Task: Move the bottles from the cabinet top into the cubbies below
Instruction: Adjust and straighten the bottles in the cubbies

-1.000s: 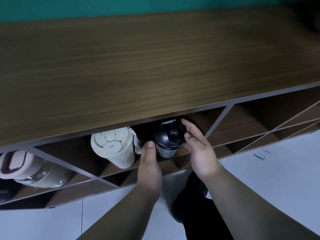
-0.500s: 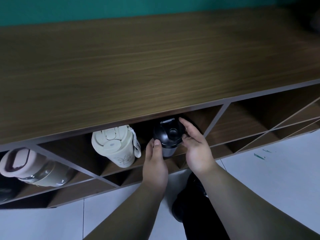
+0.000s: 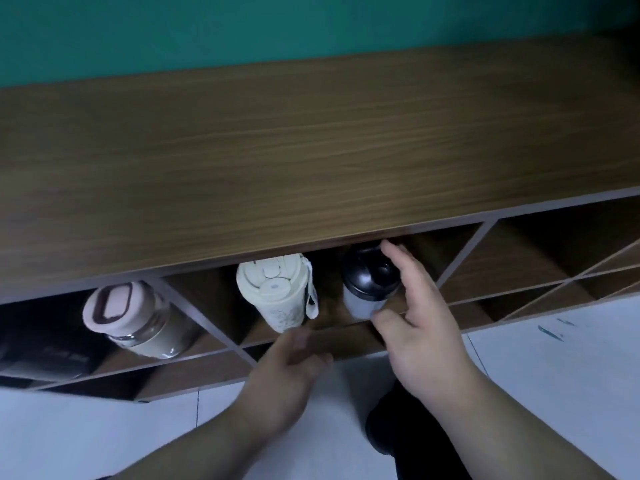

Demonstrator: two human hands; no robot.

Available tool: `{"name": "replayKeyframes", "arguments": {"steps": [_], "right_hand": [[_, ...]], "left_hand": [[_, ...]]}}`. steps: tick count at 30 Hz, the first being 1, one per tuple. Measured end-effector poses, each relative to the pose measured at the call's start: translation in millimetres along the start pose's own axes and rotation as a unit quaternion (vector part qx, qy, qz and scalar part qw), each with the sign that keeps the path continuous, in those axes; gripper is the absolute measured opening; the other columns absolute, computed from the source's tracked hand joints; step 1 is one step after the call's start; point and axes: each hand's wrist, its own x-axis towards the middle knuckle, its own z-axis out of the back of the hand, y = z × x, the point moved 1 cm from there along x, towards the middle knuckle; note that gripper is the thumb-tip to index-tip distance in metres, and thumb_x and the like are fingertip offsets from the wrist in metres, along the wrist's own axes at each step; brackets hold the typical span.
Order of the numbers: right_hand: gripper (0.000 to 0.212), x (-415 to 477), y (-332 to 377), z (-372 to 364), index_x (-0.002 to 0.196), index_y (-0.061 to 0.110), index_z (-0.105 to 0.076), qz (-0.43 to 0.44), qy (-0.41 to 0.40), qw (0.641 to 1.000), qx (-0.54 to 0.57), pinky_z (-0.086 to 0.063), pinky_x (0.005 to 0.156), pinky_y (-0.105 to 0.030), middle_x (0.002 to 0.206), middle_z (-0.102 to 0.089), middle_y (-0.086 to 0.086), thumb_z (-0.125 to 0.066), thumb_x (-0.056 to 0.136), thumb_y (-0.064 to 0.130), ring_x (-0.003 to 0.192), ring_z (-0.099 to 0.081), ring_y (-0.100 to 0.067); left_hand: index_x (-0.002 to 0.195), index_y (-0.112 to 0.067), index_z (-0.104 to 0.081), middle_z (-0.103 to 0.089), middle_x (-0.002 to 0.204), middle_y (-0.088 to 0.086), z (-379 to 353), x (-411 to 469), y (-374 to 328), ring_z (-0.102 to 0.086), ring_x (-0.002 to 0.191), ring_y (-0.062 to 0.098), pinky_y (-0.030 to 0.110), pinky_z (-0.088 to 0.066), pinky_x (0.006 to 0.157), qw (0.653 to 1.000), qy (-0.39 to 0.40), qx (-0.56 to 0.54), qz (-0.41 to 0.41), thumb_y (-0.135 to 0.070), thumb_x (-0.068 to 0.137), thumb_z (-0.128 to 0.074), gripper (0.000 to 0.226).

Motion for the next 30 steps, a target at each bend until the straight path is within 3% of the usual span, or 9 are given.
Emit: {"name": "replayKeyframes", "arguments": {"steps": [3,5,6,10,13,16,19,22,30], "right_hand": [[0.080,-4.7,17.5,-26.7,0.152,0.040,-0.030,0.033,0.077,0.995,-0.048,-0.025,0.112,-0.011,0.161,-0.025,0.022,-0.067,0.086,0.016,0.148,-0.016,0.011],[0.086,0.1,19.3,-45.5,0.155,0.037,-0.024,0.022,0.107,0.993,-0.053,-0.024,0.118,-0.021,0.163,-0.021,0.020,-0.068,0.082,0.027,0.148,-0.015,0.008],[0.090,4.2,18.8,-53.0,0.156,0.035,-0.022,0.012,0.104,0.993,-0.051,-0.022,0.118,-0.020,0.162,-0.022,0.020,-0.071,0.081,0.030,0.146,-0.017,0.010],[0.093,22.2,20.8,-73.6,0.153,0.025,-0.029,0.005,0.083,0.995,-0.052,-0.021,0.100,0.000,0.148,-0.035,0.017,-0.081,0.076,0.023,0.130,-0.030,0.012],[0.082,29.7,21.6,-83.7,0.139,0.032,-0.043,0.003,0.081,0.996,-0.045,-0.035,0.100,-0.012,0.138,-0.047,0.014,-0.083,0.068,0.027,0.124,-0.046,0.004],[0.067,33.6,24.0,-88.4,0.122,0.035,-0.050,-0.011,0.077,0.995,-0.065,-0.039,0.089,-0.012,0.128,-0.052,0.014,-0.083,0.064,0.031,0.114,-0.052,0.000],[0.068,35.7,23.2,-95.8,0.121,0.036,-0.053,-0.025,0.080,0.995,-0.059,-0.047,0.096,-0.026,0.127,-0.054,0.014,-0.081,0.059,0.035,0.115,-0.056,-0.003],[0.072,36.1,21.1,-102.7,0.120,0.042,-0.050,-0.033,0.066,0.996,-0.049,-0.050,0.101,-0.037,0.126,-0.058,0.013,-0.077,0.053,0.042,0.117,-0.058,-0.006],[0.068,34.7,22.3,-104.5,0.112,0.051,-0.048,-0.039,0.059,0.997,-0.030,-0.051,0.100,-0.037,0.125,-0.060,0.010,-0.076,0.050,0.045,0.116,-0.060,-0.006]], "left_hand": [[0.125,-0.024,-0.057,-0.069,0.125,-0.005,26.6,4.3,6.3,-0.064,0.110,0.019,0.036,-0.047,0.094,0.995,-0.097,-0.027,0.014,-0.032,0.088,-0.075,0.042],[0.150,-0.021,-0.040,-0.053,0.148,0.001,32.5,16.4,11.3,-0.055,0.131,0.024,0.033,-0.042,0.103,0.993,-0.112,-0.021,0.010,-0.029,0.091,-0.077,0.070],[0.159,-0.020,-0.030,-0.045,0.158,0.002,33.9,23.6,13.7,-0.049,0.140,0.025,0.035,-0.041,0.110,0.994,-0.112,-0.011,-0.007,-0.032,0.089,-0.080,0.087],[0.162,-0.031,-0.022,-0.041,0.162,0.004,40.7,41.0,16.8,-0.048,0.145,0.024,0.049,-0.044,0.116,0.989,-0.130,0.035,-0.067,-0.049,0.077,-0.086,0.108],[0.159,-0.035,-0.029,-0.053,0.152,0.003,46.6,44.3,14.7,-0.055,0.138,0.022,0.043,-0.048,0.112,0.985,-0.139,0.055,-0.087,-0.046,0.078,-0.085,0.100],[0.153,-0.040,-0.036,-0.059,0.142,-0.002,49.1,46.7,14.9,-0.060,0.129,0.019,0.037,-0.050,0.103,0.983,-0.131,0.069,-0.104,-0.045,0.080,-0.081,0.086],[0.147,-0.048,-0.040,-0.063,0.136,-0.009,51.2,47.6,16.0,-0.065,0.121,0.012,0.036,-0.053,0.103,0.984,-0.119,0.068,-0.114,-0.053,0.075,-0.077,0.081],[0.147,-0.044,-0.044,-0.066,0.134,-0.013,54.0,49.9,15.1,-0.066,0.120,0.010,0.031,-0.053,0.099,0.984,-0.112,0.062,-0.128,-0.045,0.079,-0.077,0.075],[0.145,-0.044,-0.044,-0.069,0.131,-0.016,55.6,54.2,19.7,-0.068,0.118,0.008,0.036,-0.055,0.101,0.981,-0.106,0.061,-0.148,-0.041,0.083,-0.077,0.070]]}}
